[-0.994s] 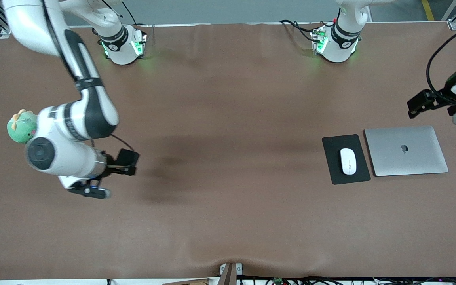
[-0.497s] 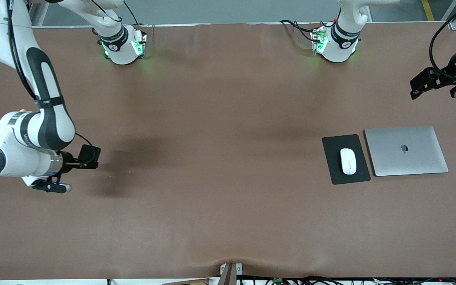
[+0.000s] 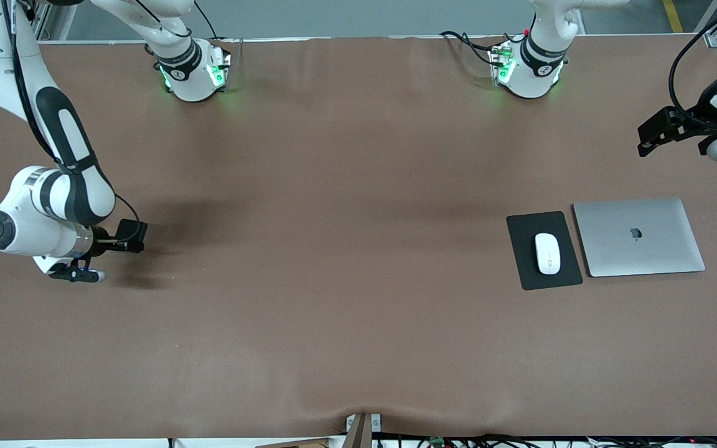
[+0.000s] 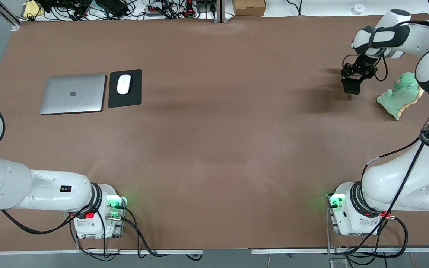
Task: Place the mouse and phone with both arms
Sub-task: 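Lower the black phone beside the green toy and open the right gripper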
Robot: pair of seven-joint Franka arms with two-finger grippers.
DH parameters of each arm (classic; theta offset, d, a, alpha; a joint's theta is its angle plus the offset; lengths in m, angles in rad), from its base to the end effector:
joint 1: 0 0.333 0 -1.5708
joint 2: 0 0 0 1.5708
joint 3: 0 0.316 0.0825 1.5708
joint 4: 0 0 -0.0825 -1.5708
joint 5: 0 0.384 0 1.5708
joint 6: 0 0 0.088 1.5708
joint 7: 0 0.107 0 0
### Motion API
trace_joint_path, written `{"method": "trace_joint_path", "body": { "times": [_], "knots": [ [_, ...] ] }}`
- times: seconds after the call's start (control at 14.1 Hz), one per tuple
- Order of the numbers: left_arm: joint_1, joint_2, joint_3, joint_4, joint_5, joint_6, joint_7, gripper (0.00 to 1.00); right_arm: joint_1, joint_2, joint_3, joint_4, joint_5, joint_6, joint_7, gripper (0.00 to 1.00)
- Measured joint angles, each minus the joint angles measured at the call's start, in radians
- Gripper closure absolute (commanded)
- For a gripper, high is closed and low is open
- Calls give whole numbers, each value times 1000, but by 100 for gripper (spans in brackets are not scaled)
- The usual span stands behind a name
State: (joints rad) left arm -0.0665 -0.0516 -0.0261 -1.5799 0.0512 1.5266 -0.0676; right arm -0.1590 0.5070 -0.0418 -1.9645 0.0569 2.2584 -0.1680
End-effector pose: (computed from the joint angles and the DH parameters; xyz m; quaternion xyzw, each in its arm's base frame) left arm 0.5323 -0.0441 0.6446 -0.9996 0.0114 -0.0012 0.0262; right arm 0.5806 -0.1163 0.1965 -0.9937 0.0351 0.1024 0.0288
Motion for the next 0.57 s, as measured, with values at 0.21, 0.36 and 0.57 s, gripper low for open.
{"method": "trace_joint_path", "body": {
  "times": [0.21, 0.36, 0.57],
  "knots": [
    [0, 0, 0, 0, 0, 0, 0, 0, -55, -2, 0, -29, 0, 45, -124, 79],
    [0, 2, 0, -1, 0, 0, 0, 0, -69, -3, 0, -63, 0, 95, -144, 71],
    [1, 2, 3, 8, 0, -2, 0, 0, -69, -2, 7, -103, 0, 157, -145, 15]
  ]
}}
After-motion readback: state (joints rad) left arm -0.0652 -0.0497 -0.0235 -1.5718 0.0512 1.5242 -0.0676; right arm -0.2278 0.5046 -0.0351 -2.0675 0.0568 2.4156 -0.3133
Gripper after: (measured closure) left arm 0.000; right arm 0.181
